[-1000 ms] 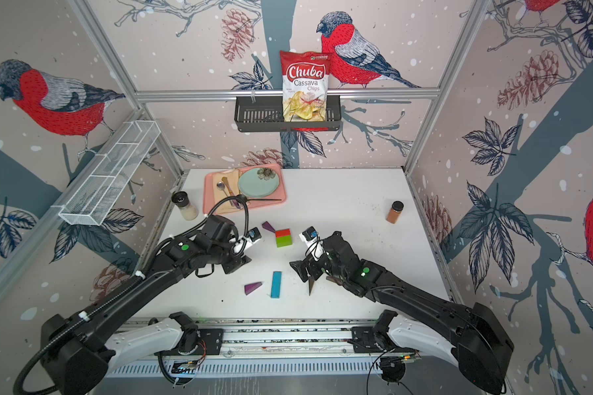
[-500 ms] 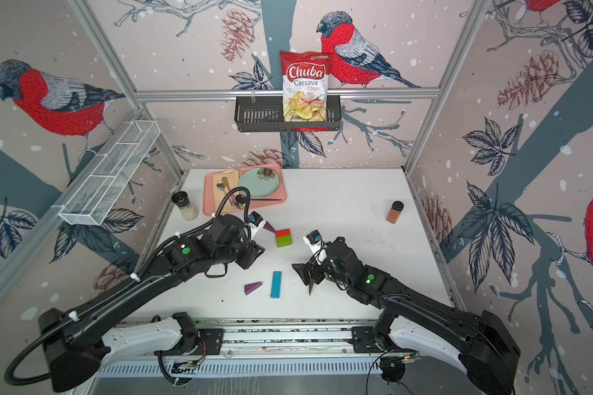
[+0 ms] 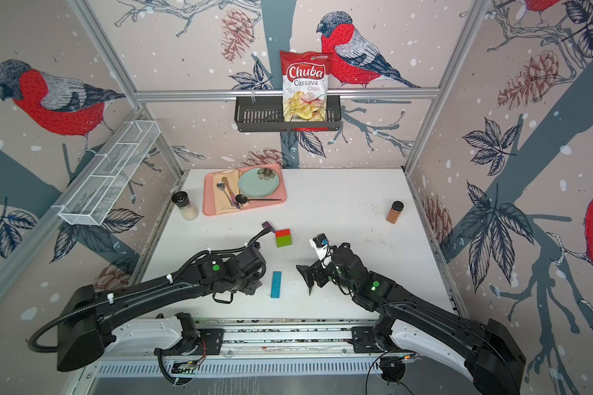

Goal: Assemble a small pinwheel with building blocks
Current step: Pick up the building block from the center of the board.

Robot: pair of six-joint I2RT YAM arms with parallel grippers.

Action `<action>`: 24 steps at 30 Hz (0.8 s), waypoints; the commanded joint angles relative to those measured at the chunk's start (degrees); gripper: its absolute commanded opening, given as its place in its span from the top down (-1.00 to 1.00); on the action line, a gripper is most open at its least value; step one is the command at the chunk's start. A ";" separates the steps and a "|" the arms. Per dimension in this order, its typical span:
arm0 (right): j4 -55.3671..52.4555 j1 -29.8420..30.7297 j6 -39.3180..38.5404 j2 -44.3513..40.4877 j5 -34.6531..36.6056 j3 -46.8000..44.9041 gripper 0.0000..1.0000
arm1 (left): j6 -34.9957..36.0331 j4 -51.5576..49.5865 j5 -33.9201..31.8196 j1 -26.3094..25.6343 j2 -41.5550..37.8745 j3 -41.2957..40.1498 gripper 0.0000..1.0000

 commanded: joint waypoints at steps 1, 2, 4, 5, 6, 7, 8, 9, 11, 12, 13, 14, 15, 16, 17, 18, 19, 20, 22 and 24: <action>2.37 0.07 0.87 -1.12 1.19 -0.65 -0.99 | -9.96 1.37 -2.76 -0.79 -1.21 -4.65 0.04; 2.56 0.07 0.73 -1.38 1.05 -0.78 -0.99 | -11.82 2.29 -4.03 -1.18 -2.49 -6.41 0.04; 2.89 0.00 0.40 -1.58 0.22 -1.10 -0.99 | -12.93 3.96 -5.83 -1.68 -5.22 -8.64 0.03; 3.22 0.03 0.43 -1.47 0.06 -1.23 -0.99 | -13.59 4.34 -6.44 -1.68 -6.46 -9.40 0.03; 3.27 -0.16 0.33 -1.35 -0.29 -1.30 -0.99 | -13.51 4.90 -6.45 -1.68 -7.38 -9.86 0.01; 3.27 -0.09 0.21 -1.14 -0.47 -1.30 -0.99 | -12.97 5.63 -5.70 -1.69 -8.38 -10.52 0.00; 3.23 -0.25 0.26 -1.08 -0.45 -1.23 -0.99 | -13.01 5.89 -5.29 -1.76 -8.83 -11.04 0.00; 3.18 -0.24 0.23 -0.91 -0.43 -1.14 -0.99 | -13.13 5.89 -5.16 -1.68 -8.83 -11.47 -0.01; 3.35 -0.36 0.18 -0.99 -0.45 -1.24 -0.99 | -11.73 7.09 -4.06 -1.79 -8.14 -12.04 0.00; 3.35 -0.42 0.17 -1.04 -0.36 -1.32 -0.99 | -11.25 7.69 -3.67 -1.77 -7.68 -12.02 -0.01; 3.27 -0.46 0.18 -0.97 -0.37 -1.27 -0.99 | -10.36 8.36 -3.23 -1.77 -7.23 -12.00 -0.01; 3.19 -0.56 0.14 -0.95 -0.42 -1.19 -0.99 | -9.49 8.83 -2.71 -1.77 -6.74 -11.88 -0.01; 3.09 -0.54 0.18 -0.85 -0.45 -1.07 -0.99 | -9.17 8.87 -2.77 -1.77 -6.14 -11.69 -0.02; 2.97 -0.57 0.16 -0.82 -0.45 -1.09 -0.99 | -9.09 8.54 -3.20 -1.77 -5.45 -11.64 -0.02; 3.01 -0.54 0.18 -0.72 -0.33 -1.03 -0.99 | -8.90 8.40 -3.56 -1.82 -4.58 -11.49 -0.03; 2.93 -0.61 0.12 -0.77 -0.42 -0.96 -0.99 | -8.87 8.65 -3.75 -1.76 -3.97 -11.38 -0.03; 2.92 -0.56 0.15 -0.70 -0.35 -0.89 -0.99 | -8.87 9.03 -3.84 -1.79 -3.49 -11.43 -0.03; 2.83 -0.59 0.17 -0.72 -0.33 -0.83 -0.99 | -8.66 9.80 -3.58 -1.77 -2.99 -11.55 -0.03; 2.66 -0.58 0.13 -0.78 -0.32 -0.70 -0.99 | -8.32 10.90 -3.50 -1.80 -2.36 -11.90 -0.03; 2.57 -0.55 0.18 -0.77 -0.34 -0.61 -0.99 | -7.79 11.32 -3.84 -1.81 -1.82 -11.92 -0.03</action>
